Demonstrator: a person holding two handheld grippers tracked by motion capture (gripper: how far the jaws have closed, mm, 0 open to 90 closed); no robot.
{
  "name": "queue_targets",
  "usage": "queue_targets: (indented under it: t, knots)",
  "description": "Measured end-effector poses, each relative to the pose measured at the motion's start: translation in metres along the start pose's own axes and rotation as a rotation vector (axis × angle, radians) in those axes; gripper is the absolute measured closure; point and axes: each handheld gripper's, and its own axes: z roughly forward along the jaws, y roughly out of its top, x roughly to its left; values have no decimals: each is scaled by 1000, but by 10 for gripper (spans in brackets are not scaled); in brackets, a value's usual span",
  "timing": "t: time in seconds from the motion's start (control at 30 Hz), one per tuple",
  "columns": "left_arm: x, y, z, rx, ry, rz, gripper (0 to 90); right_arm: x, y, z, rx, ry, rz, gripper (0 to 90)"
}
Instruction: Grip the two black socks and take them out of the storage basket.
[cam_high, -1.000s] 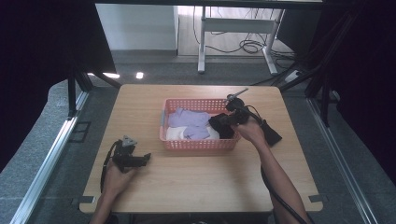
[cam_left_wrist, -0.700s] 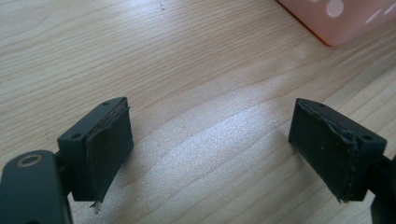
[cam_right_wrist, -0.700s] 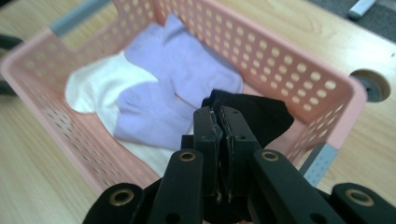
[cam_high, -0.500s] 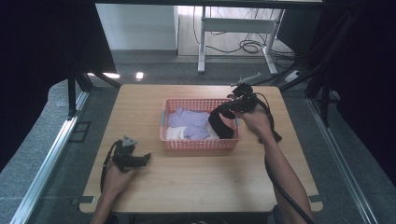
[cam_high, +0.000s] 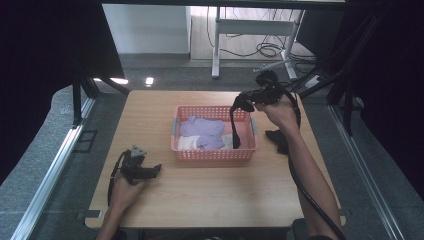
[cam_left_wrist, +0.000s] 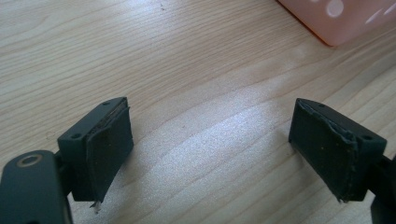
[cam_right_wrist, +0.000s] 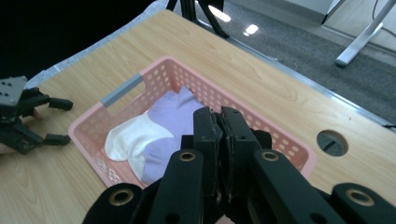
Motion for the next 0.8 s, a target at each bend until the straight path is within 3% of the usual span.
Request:
queue_targets:
  t: [0.43,0.63,0.8]
  knots:
    - [0,0,0,3,-1,0,133,-3,31,-30,-48,-5,8,855]
    - [0,0,0,3,-1,0,133,-7,37,-44,-66,-22,18,855]
    - [0,0,0,3,-1,0,133,-17,39,-65,-92,-58,45,856]
